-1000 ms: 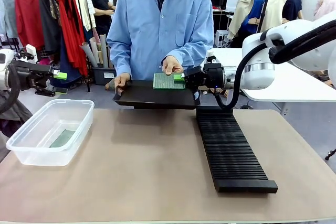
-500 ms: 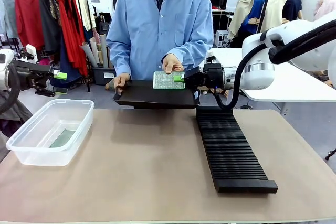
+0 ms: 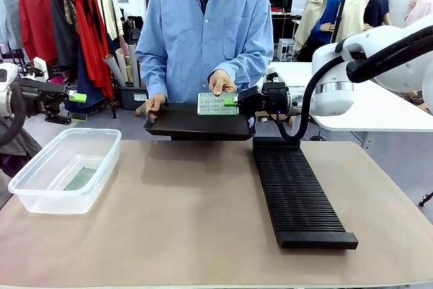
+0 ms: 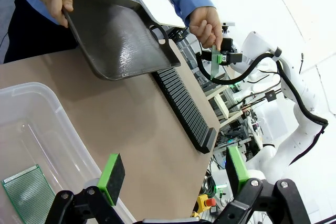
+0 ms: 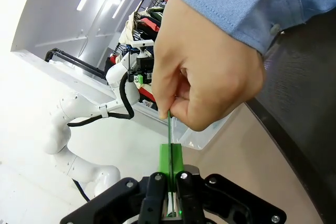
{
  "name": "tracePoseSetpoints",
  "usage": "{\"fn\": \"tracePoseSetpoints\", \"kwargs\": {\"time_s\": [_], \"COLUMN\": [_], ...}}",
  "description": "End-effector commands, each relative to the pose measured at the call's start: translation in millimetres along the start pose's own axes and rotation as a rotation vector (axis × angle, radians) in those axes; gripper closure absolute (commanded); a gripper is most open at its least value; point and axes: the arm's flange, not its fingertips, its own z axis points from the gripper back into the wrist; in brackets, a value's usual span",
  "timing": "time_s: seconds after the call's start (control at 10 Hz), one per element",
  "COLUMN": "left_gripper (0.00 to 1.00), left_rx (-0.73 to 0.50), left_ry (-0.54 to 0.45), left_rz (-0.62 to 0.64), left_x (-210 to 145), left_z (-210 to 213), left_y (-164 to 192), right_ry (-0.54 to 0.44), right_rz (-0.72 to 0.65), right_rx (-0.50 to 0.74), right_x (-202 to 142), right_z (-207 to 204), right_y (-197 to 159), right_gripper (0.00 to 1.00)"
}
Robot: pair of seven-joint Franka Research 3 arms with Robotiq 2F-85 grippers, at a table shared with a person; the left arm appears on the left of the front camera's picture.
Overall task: Sort PCBs into racks and boxes based on the side picked up.
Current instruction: If the short side of the Blank PCB is picked up, insert it into the PCB Rack ; if the long side is picked up, place it in the Organizing box.
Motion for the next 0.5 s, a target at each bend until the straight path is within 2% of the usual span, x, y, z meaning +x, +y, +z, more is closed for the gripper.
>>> {"fn": "tracePoseSetpoints", "kwargs": {"time_s": [0.0,0.4], "left_gripper": [0.0,0.0], "left_rx": [0.005,0.005], "left_ry": [0.004,0.004], "left_rz": [-0.003,-0.003], "left_x": [-0.1,-0.1], "left_z": [0.9,0.9], "left_y": [-0.8,-0.8], "right_ry": [-0.002,-0.002], "right_rz": [0.001,0.001], "right_rx": [0.001,0.001], "right_x": [0.3,0.3], "right_z": [-0.7,-0.7], "right_y": [0.5,0.5], "right_gripper": [1.0,1.0]}}
